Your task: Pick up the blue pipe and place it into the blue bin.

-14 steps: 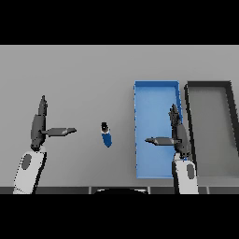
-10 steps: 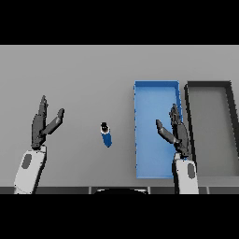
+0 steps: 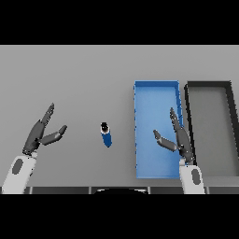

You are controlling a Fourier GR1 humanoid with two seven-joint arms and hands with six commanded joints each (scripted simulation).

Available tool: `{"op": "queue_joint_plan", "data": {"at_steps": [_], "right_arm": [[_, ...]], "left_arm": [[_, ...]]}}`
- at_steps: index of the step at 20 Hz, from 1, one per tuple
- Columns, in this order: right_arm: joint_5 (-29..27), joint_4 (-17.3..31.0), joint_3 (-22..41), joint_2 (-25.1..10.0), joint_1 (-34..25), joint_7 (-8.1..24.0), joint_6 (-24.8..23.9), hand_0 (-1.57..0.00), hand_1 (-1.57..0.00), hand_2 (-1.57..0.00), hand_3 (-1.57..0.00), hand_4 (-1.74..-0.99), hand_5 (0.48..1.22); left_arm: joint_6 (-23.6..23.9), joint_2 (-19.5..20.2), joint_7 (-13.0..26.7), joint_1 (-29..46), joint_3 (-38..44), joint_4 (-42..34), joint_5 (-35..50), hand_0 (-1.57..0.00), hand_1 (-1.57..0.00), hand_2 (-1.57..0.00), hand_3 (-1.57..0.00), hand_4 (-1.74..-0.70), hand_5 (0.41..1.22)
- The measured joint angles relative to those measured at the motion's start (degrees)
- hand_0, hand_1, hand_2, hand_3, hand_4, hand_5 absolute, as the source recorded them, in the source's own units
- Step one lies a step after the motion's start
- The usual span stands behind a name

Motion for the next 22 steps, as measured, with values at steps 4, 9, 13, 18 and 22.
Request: {"op": "queue_joint_plan", "data": {"at_steps": [4,9,13,18,22], "right_arm": [[0.07,-0.87,0.21,-0.73,0.47,0.12,0.60,0.00,0.00,0.00,0.00,-1.220,0.589],[-0.44,-1.21,0.05,-1.22,0.80,-2.98,1.32,0.00,0.00,0.00,0.00,-1.233,0.604],[-0.15,-0.09,0.01,-1.10,0.23,-3.10,1.29,0.00,0.00,0.00,0.00,-1.256,0.616],[-1.17,-0.23,-0.32,-0.82,0.36,-3.10,1.68,0.00,0.00,0.00,0.00,-1.270,0.617],[-1.19,-1.79,-0.13,-0.55,0.89,-1.61,1.34,0.00,0.00,0.00,0.00,-1.276,0.613]], "left_arm": [[-5.10,0.88,-1.05,1.00,-2.74,-2.26,0.54,0.00,0.00,0.00,0.00,-1.02,0.573],[-10.48,3.28,4.05,1.10,-6.96,-6.90,0.78,0.00,0.00,0.00,0.00,-1.06,0.498],[-12.03,0.62,5.99,0.23,-11.06,-7.99,-0.77,0.00,0.00,0.00,0.00,-1.09,0.463],[-12.34,-3.88,6.76,-1.46,-15.36,-7.79,-3.45,0.00,0.00,0.00,0.00,-1.12,0.446],[-11.57,-8.65,8.03,-4.59,-17.19,-2.97,-5.89,0.00,0.00,0.00,0.00,-1.11,0.447]]}}
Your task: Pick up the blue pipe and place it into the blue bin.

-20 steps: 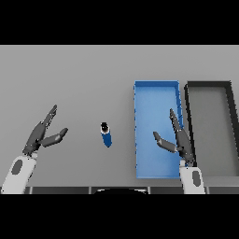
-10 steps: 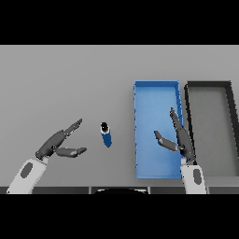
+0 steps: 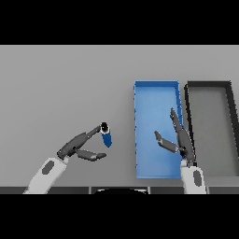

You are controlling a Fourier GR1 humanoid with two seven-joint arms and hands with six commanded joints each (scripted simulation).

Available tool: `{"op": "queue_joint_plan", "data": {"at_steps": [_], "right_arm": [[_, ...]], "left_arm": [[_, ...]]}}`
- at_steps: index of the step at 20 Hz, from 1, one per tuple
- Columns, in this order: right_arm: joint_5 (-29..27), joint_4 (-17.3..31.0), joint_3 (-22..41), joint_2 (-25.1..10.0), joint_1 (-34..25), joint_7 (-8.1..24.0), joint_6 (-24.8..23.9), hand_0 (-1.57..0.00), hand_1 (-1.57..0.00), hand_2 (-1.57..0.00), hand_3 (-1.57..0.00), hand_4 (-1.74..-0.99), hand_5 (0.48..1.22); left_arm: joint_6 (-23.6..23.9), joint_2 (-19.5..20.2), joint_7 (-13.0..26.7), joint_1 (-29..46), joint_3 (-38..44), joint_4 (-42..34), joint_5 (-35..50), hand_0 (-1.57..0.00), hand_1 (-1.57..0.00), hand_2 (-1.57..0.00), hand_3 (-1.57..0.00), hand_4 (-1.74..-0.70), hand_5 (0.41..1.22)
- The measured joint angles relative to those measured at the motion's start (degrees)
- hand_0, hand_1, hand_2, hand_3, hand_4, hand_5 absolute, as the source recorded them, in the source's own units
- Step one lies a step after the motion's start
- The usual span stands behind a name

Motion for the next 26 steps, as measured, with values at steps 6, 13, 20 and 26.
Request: {"op": "queue_joint_plan", "data": {"at_steps": [6,13,20,26], "right_arm": [[0.26,0.02,-0.23,0.09,1.04,-0.35,-0.35,0.00,0.00,0.00,0.00,-1.265,0.597],[0.12,0.16,-0.27,0.14,0.96,-0.70,-0.17,0.00,0.00,0.00,0.00,-1.260,0.600],[-0.09,0.65,-0.61,-0.11,0.39,-1.42,-0.05,0.00,0.00,0.00,0.00,-1.258,0.615],[1.04,0.84,-0.06,0.18,0.45,-1.09,-0.56,0.00,0.00,0.00,0.00,-1.248,0.627]], "left_arm": [[0.28,-6.29,-0.99,-4.87,-1.00,7.85,-1.78,0.00,0.00,0.00,0.00,-1.08,0.442],[0.12,-13.19,-6.52,-7.48,0.04,14.57,0.31,-0.19,-0.35,-0.48,-0.52,-1.25,0.730],[2.45,-16.45,-8.81,-6.63,-0.13,15.52,0.46,-1.28,-1.31,-1.34,-1.27,-1.63,1.118],[4.85,-16.85,-11.43,-6.31,-1.34,10.27,-0.14,-1.49,-1.50,-1.51,-1.42,-1.71,1.194]]}}
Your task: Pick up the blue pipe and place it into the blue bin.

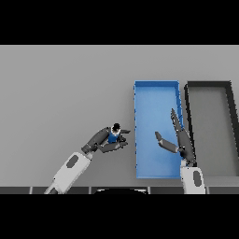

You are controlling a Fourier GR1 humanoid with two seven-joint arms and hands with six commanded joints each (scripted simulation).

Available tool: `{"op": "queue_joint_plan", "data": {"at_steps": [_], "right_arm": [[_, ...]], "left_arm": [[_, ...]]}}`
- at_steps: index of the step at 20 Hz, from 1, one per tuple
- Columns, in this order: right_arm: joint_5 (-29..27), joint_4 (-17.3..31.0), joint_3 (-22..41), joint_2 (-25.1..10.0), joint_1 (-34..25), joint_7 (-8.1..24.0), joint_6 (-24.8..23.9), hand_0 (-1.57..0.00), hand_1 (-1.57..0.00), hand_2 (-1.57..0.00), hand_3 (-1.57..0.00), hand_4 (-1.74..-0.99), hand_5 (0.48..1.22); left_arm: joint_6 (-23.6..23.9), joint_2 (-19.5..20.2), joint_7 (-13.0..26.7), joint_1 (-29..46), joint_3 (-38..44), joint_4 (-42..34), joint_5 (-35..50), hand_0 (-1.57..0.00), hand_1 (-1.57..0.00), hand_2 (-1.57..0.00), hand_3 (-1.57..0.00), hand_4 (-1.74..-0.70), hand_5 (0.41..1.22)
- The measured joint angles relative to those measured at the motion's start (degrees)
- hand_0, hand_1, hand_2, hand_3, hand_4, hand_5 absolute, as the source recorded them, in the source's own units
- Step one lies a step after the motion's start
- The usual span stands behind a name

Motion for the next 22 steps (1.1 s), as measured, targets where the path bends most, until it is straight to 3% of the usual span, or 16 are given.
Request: {"op": "queue_joint_plan", "data": {"at_steps": [3,4,8,15,19,22], "right_arm": [[-0.07,-0.63,-0.30,-0.62,-0.32,0.63,0.04,0.00,0.00,0.00,0.00,-1.228,0.629],[0.31,-0.09,-0.49,-0.82,-1.10,1.67,-0.29,0.00,0.00,0.00,0.00,-1.221,0.631],[0.39,0.78,-0.32,-0.81,-0.01,-1.97,0.35,0.00,0.00,0.00,0.00,-1.215,0.639],[-1.02,0.51,-0.79,-1.15,0.31,-0.37,1.29,0.00,0.00,0.00,0.00,-1.174,0.629],[-0.90,0.07,-0.34,-0.90,1.31,-1.07,1.50,0.00,0.00,0.00,0.00,-1.209,0.623],[-1.69,-0.41,-0.70,-1.03,1.35,-0.72,1.73,0.00,0.00,0.00,0.00,-1.191,0.619]], "left_arm": [[-0.38,-0.14,-0.34,-0.73,-0.72,-4.03,0.49,-1.53,-1.54,-1.54,-1.44,-1.72,1.207],[-0.51,0.12,0.44,-1.21,-0.77,-5.98,0.90,-1.54,-1.54,-1.55,-1.44,-1.72,1.210],[-1.15,0.25,5.55,-3.92,-0.93,-9.18,1.83,-1.56,-1.56,-1.56,-1.45,-1.72,1.216],[-2.16,0.17,9.63,-4.77,-1.59,-10.78,2.53,-1.57,-1.57,-1.57,-1.44,-1.73,1.219],[-2.57,0.65,9.24,-4.22,-1.52,-10.73,2.43,-1.57,-1.57,-1.57,-1.44,-1.73,1.220],[-2.40,0.58,9.31,-4.32,-1.67,-10.29,1.74,-1.57,-1.57,-1.57,-1.44,-1.73,1.220]]}}
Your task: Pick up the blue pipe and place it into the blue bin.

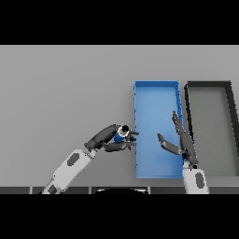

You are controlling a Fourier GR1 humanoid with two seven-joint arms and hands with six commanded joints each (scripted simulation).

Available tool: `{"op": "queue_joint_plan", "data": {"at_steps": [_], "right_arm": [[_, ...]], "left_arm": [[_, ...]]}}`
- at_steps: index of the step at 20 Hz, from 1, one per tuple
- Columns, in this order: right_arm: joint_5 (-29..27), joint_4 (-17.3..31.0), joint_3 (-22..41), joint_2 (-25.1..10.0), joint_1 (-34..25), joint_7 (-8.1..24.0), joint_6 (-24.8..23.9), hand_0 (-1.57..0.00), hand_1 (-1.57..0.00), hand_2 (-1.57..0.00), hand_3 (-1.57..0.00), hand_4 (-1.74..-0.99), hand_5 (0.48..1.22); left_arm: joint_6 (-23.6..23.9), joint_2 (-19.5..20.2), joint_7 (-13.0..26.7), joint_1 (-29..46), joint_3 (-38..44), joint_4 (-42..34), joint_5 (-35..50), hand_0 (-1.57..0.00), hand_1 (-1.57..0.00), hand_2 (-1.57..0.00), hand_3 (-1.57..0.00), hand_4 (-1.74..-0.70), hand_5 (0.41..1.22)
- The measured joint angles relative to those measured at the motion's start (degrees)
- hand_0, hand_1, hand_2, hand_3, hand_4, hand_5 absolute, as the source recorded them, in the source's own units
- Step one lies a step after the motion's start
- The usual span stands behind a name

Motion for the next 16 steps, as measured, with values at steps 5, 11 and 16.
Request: {"op": "queue_joint_plan", "data": {"at_steps": [5,11,16], "right_arm": [[-12.86,-5.49,-0.87,-3.51,-3.25,3.74,9.42,0.00,0.00,0.00,0.00,-1.215,0.561],[-21.75,-15.23,2.99,-11.39,-9.99,13.65,17.98,0.00,0.00,0.00,0.00,-1.297,0.523],[-25.80,-17.43,7.34,-12.70,-18.09,20.42,20.61,0.00,0.00,0.00,0.00,-1.297,0.526]], "left_arm": [[-1.14,0.72,-0.36,-0.48,0.45,-0.90,0.90,-1.57,-1.57,-1.57,-1.44,-1.73,1.221],[-0.76,0.16,0.97,-0.53,0.13,-0.28,0.04,-1.57,-1.57,-1.57,-1.44,-1.73,1.221],[-0.39,-0.31,0.74,-1.44,0.35,0.56,-0.92,-1.57,-1.57,-1.57,-1.43,-1.73,1.221]]}}
